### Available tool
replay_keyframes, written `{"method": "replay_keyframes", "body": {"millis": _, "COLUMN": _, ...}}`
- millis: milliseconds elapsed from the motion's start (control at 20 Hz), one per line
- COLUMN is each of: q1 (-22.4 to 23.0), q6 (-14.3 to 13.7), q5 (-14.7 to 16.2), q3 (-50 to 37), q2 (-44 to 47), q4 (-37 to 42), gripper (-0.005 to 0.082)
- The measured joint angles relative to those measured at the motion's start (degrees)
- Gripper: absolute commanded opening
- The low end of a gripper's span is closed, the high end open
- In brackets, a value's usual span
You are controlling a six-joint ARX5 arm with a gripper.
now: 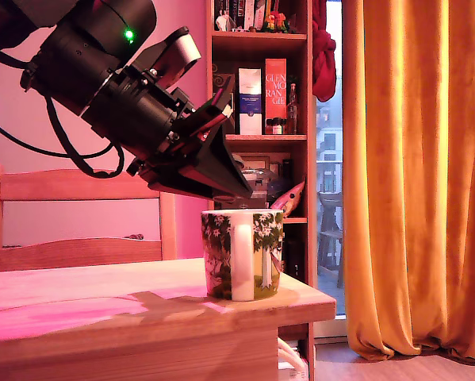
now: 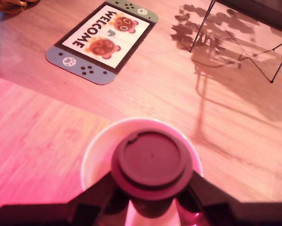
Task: Pick up the coffee capsules on the table and drop them inside the coffee cup
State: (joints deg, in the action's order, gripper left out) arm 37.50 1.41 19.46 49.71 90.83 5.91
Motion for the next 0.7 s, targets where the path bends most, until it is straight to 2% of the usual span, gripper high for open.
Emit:
{"method": "replay_keyframes", "body": {"millis": 300, "q1": 0.02, "q6": 0.31, "q5": 1.11, "q3": 0.00, "q2": 0.00, "q4": 1.60, "gripper": 0.0124}}
{"method": "replay_keyframes", "body": {"millis": 350, "q1": 0.02, "q6": 1.27, "q5": 1.33, "q3": 0.00, "q2": 0.00, "q4": 1.88, "gripper": 0.0168}}
{"method": "replay_keyframes", "body": {"millis": 400, "q1": 0.02, "q6": 1.33, "q5": 1.44, "q3": 0.00, "q2": 0.00, "q4": 1.99, "gripper": 0.0279}}
{"method": "replay_keyframes", "body": {"millis": 450, "q1": 0.02, "q6": 1.36, "q5": 1.46, "q3": 0.00, "q2": 0.00, "q4": 2.25, "gripper": 0.0445}}
{"method": "replay_keyframes", "body": {"millis": 500, "q1": 0.02, "q6": 1.40, "q5": 1.51, "q3": 0.00, "q2": 0.00, "q4": 2.54, "gripper": 0.0562}}
{"method": "replay_keyframes", "body": {"millis": 550, "q1": 0.02, "q6": 1.42, "q5": 1.51, "q3": 0.00, "q2": 0.00, "q4": 2.69, "gripper": 0.0590}}
{"method": "replay_keyframes", "body": {"millis": 700, "q1": 0.02, "q6": 1.42, "q5": 1.49, "q3": 0.00, "q2": 0.00, "q4": 2.73, "gripper": 0.0585}}
